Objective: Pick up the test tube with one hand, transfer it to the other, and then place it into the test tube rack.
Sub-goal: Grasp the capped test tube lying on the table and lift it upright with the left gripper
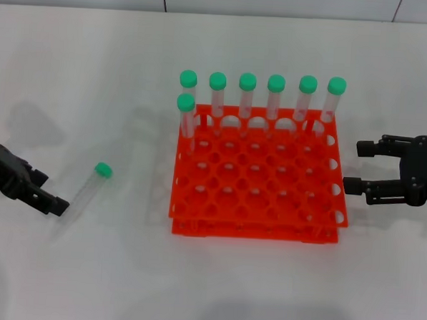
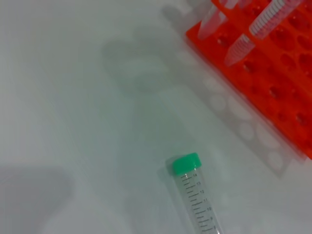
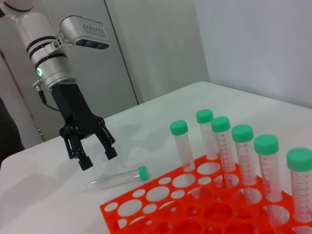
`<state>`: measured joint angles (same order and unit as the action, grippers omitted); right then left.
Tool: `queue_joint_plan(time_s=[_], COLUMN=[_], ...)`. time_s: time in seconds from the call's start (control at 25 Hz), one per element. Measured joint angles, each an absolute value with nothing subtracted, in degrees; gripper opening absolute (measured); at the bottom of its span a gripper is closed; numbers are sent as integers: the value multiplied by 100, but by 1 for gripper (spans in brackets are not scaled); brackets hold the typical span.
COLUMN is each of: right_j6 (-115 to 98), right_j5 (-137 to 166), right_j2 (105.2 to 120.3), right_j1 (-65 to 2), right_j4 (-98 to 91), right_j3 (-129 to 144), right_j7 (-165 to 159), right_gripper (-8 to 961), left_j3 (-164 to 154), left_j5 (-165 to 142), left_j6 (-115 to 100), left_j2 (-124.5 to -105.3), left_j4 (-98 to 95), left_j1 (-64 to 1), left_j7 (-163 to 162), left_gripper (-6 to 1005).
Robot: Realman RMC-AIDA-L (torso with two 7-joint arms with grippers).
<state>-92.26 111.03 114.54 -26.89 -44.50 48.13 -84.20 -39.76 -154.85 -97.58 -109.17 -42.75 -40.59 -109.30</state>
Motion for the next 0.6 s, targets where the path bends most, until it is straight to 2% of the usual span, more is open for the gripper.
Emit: queue_joint_plan(time_s=[0.24, 0.6], right_j6=[-9226, -9228], right_j5=[11104, 11112], right_j2=[11451, 11451], right_j1=[-2685, -2677], right_j4=[-4449, -4447], right_j3=[4816, 4812], right_j7=[-8418, -8410], right_gripper=[842, 842], left_j3=[-4137, -4272], left_j5=[-15491, -15496], left_j6=[-9697, -9625], left_j2=[-11037, -11080], left_j4=[-4194, -4079], left_j1=[-4122, -4146], left_j7=[-10932, -10958], left_gripper=[877, 876])
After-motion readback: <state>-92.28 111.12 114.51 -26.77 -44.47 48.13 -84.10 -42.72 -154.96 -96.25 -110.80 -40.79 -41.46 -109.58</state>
